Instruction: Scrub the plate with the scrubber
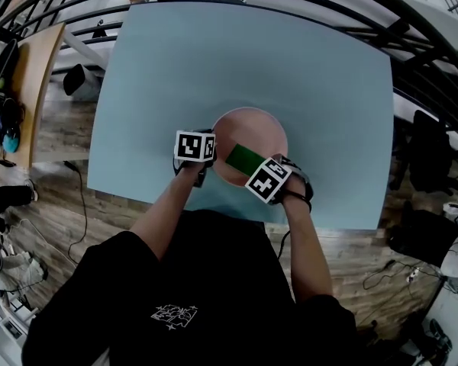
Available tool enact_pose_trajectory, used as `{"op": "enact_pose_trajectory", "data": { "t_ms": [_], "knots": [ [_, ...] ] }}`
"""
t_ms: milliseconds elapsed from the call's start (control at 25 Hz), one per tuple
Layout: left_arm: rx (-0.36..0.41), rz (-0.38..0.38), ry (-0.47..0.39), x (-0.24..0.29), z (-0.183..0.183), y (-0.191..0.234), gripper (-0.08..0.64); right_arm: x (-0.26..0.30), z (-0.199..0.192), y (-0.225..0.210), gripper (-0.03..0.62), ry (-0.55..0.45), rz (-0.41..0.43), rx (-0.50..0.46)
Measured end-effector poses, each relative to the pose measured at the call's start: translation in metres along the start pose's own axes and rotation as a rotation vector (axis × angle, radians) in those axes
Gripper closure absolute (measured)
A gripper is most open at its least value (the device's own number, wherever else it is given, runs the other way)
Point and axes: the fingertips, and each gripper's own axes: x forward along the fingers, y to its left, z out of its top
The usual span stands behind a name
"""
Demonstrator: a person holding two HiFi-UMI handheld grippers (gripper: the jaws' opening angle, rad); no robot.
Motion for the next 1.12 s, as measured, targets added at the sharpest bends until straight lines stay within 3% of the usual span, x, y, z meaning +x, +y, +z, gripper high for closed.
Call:
{"op": "enact_pose_trajectory", "data": {
  "t_ms": [240,520,920,1120],
  "knots": [
    [-0.003,-0.002,0.002,0.001,0.0,0.001,0.543,0.009,0.024,-0.004,0.259,-0.03,-0.014,0.004],
    [-0.01,0.001,0.001,-0.001,0.0,0.004,0.541,0.01,0.045,-0.019,0.259,-0.093,-0.036,0.087],
    [0.006,-0.029,-0.005,-0.003,0.0,0.002,0.541,-0.004,0.023,-0.044,0.259,-0.156,-0.088,0.175],
    [-0.003,-0.046,-0.033,-0.01,0.006,0.0,0.488,-0.016,0.019,-0.048,0.259,-0.228,-0.104,0.217]
  ]
}}
